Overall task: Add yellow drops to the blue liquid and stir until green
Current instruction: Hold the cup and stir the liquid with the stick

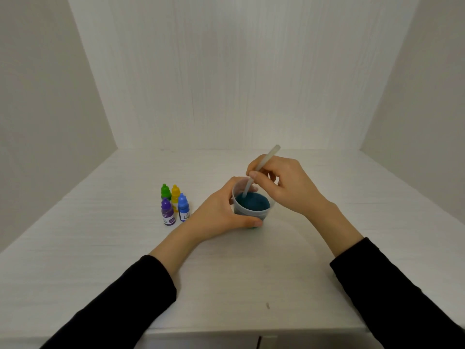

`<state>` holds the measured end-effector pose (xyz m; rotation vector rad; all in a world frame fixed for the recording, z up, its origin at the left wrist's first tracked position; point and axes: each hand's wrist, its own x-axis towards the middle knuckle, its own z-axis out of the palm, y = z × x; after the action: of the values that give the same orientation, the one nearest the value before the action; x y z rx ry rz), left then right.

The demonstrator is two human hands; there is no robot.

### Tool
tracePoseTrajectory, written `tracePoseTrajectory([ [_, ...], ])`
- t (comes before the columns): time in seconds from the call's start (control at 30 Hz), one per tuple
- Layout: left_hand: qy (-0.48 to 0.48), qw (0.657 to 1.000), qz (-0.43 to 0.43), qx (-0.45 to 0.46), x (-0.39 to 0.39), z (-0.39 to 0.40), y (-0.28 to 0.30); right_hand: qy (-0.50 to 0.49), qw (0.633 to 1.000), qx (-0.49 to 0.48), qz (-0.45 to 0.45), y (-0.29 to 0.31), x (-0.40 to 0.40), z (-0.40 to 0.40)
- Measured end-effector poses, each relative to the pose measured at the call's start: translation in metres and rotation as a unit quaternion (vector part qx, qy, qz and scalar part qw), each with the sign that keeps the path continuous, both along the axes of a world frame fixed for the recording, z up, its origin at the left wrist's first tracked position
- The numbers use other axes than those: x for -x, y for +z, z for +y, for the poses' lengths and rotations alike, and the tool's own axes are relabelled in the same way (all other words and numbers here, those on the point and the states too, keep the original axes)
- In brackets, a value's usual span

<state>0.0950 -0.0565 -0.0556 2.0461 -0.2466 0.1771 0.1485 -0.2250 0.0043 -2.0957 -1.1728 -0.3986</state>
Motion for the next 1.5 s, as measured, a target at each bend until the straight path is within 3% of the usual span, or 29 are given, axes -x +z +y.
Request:
tracePoseTrajectory([
  [0.33,0.027,0.998,-0.054,-0.032,0.001,0.002,-0.001,-0.050,0.996,-0.003,-0.079,0.003,-0.003,-0.009],
  [0.67,0.026,0.998,-0.049,-0.034,0.005,0.000,0.003,0.046,0.994,-0.065,0.068,0.001,0.008,-0.001],
  [1.0,0.004,1.000,-0.012,-0.002,0.003,0.001,0.002,0.064,0.990,-0.063,0.107,-0.002,0.005,0.002],
  [1.5,-0.046,0.997,0.055,0.034,-0.001,0.003,-0.001,-0.047,0.997,0.063,0.025,0.007,0.000,-0.005],
])
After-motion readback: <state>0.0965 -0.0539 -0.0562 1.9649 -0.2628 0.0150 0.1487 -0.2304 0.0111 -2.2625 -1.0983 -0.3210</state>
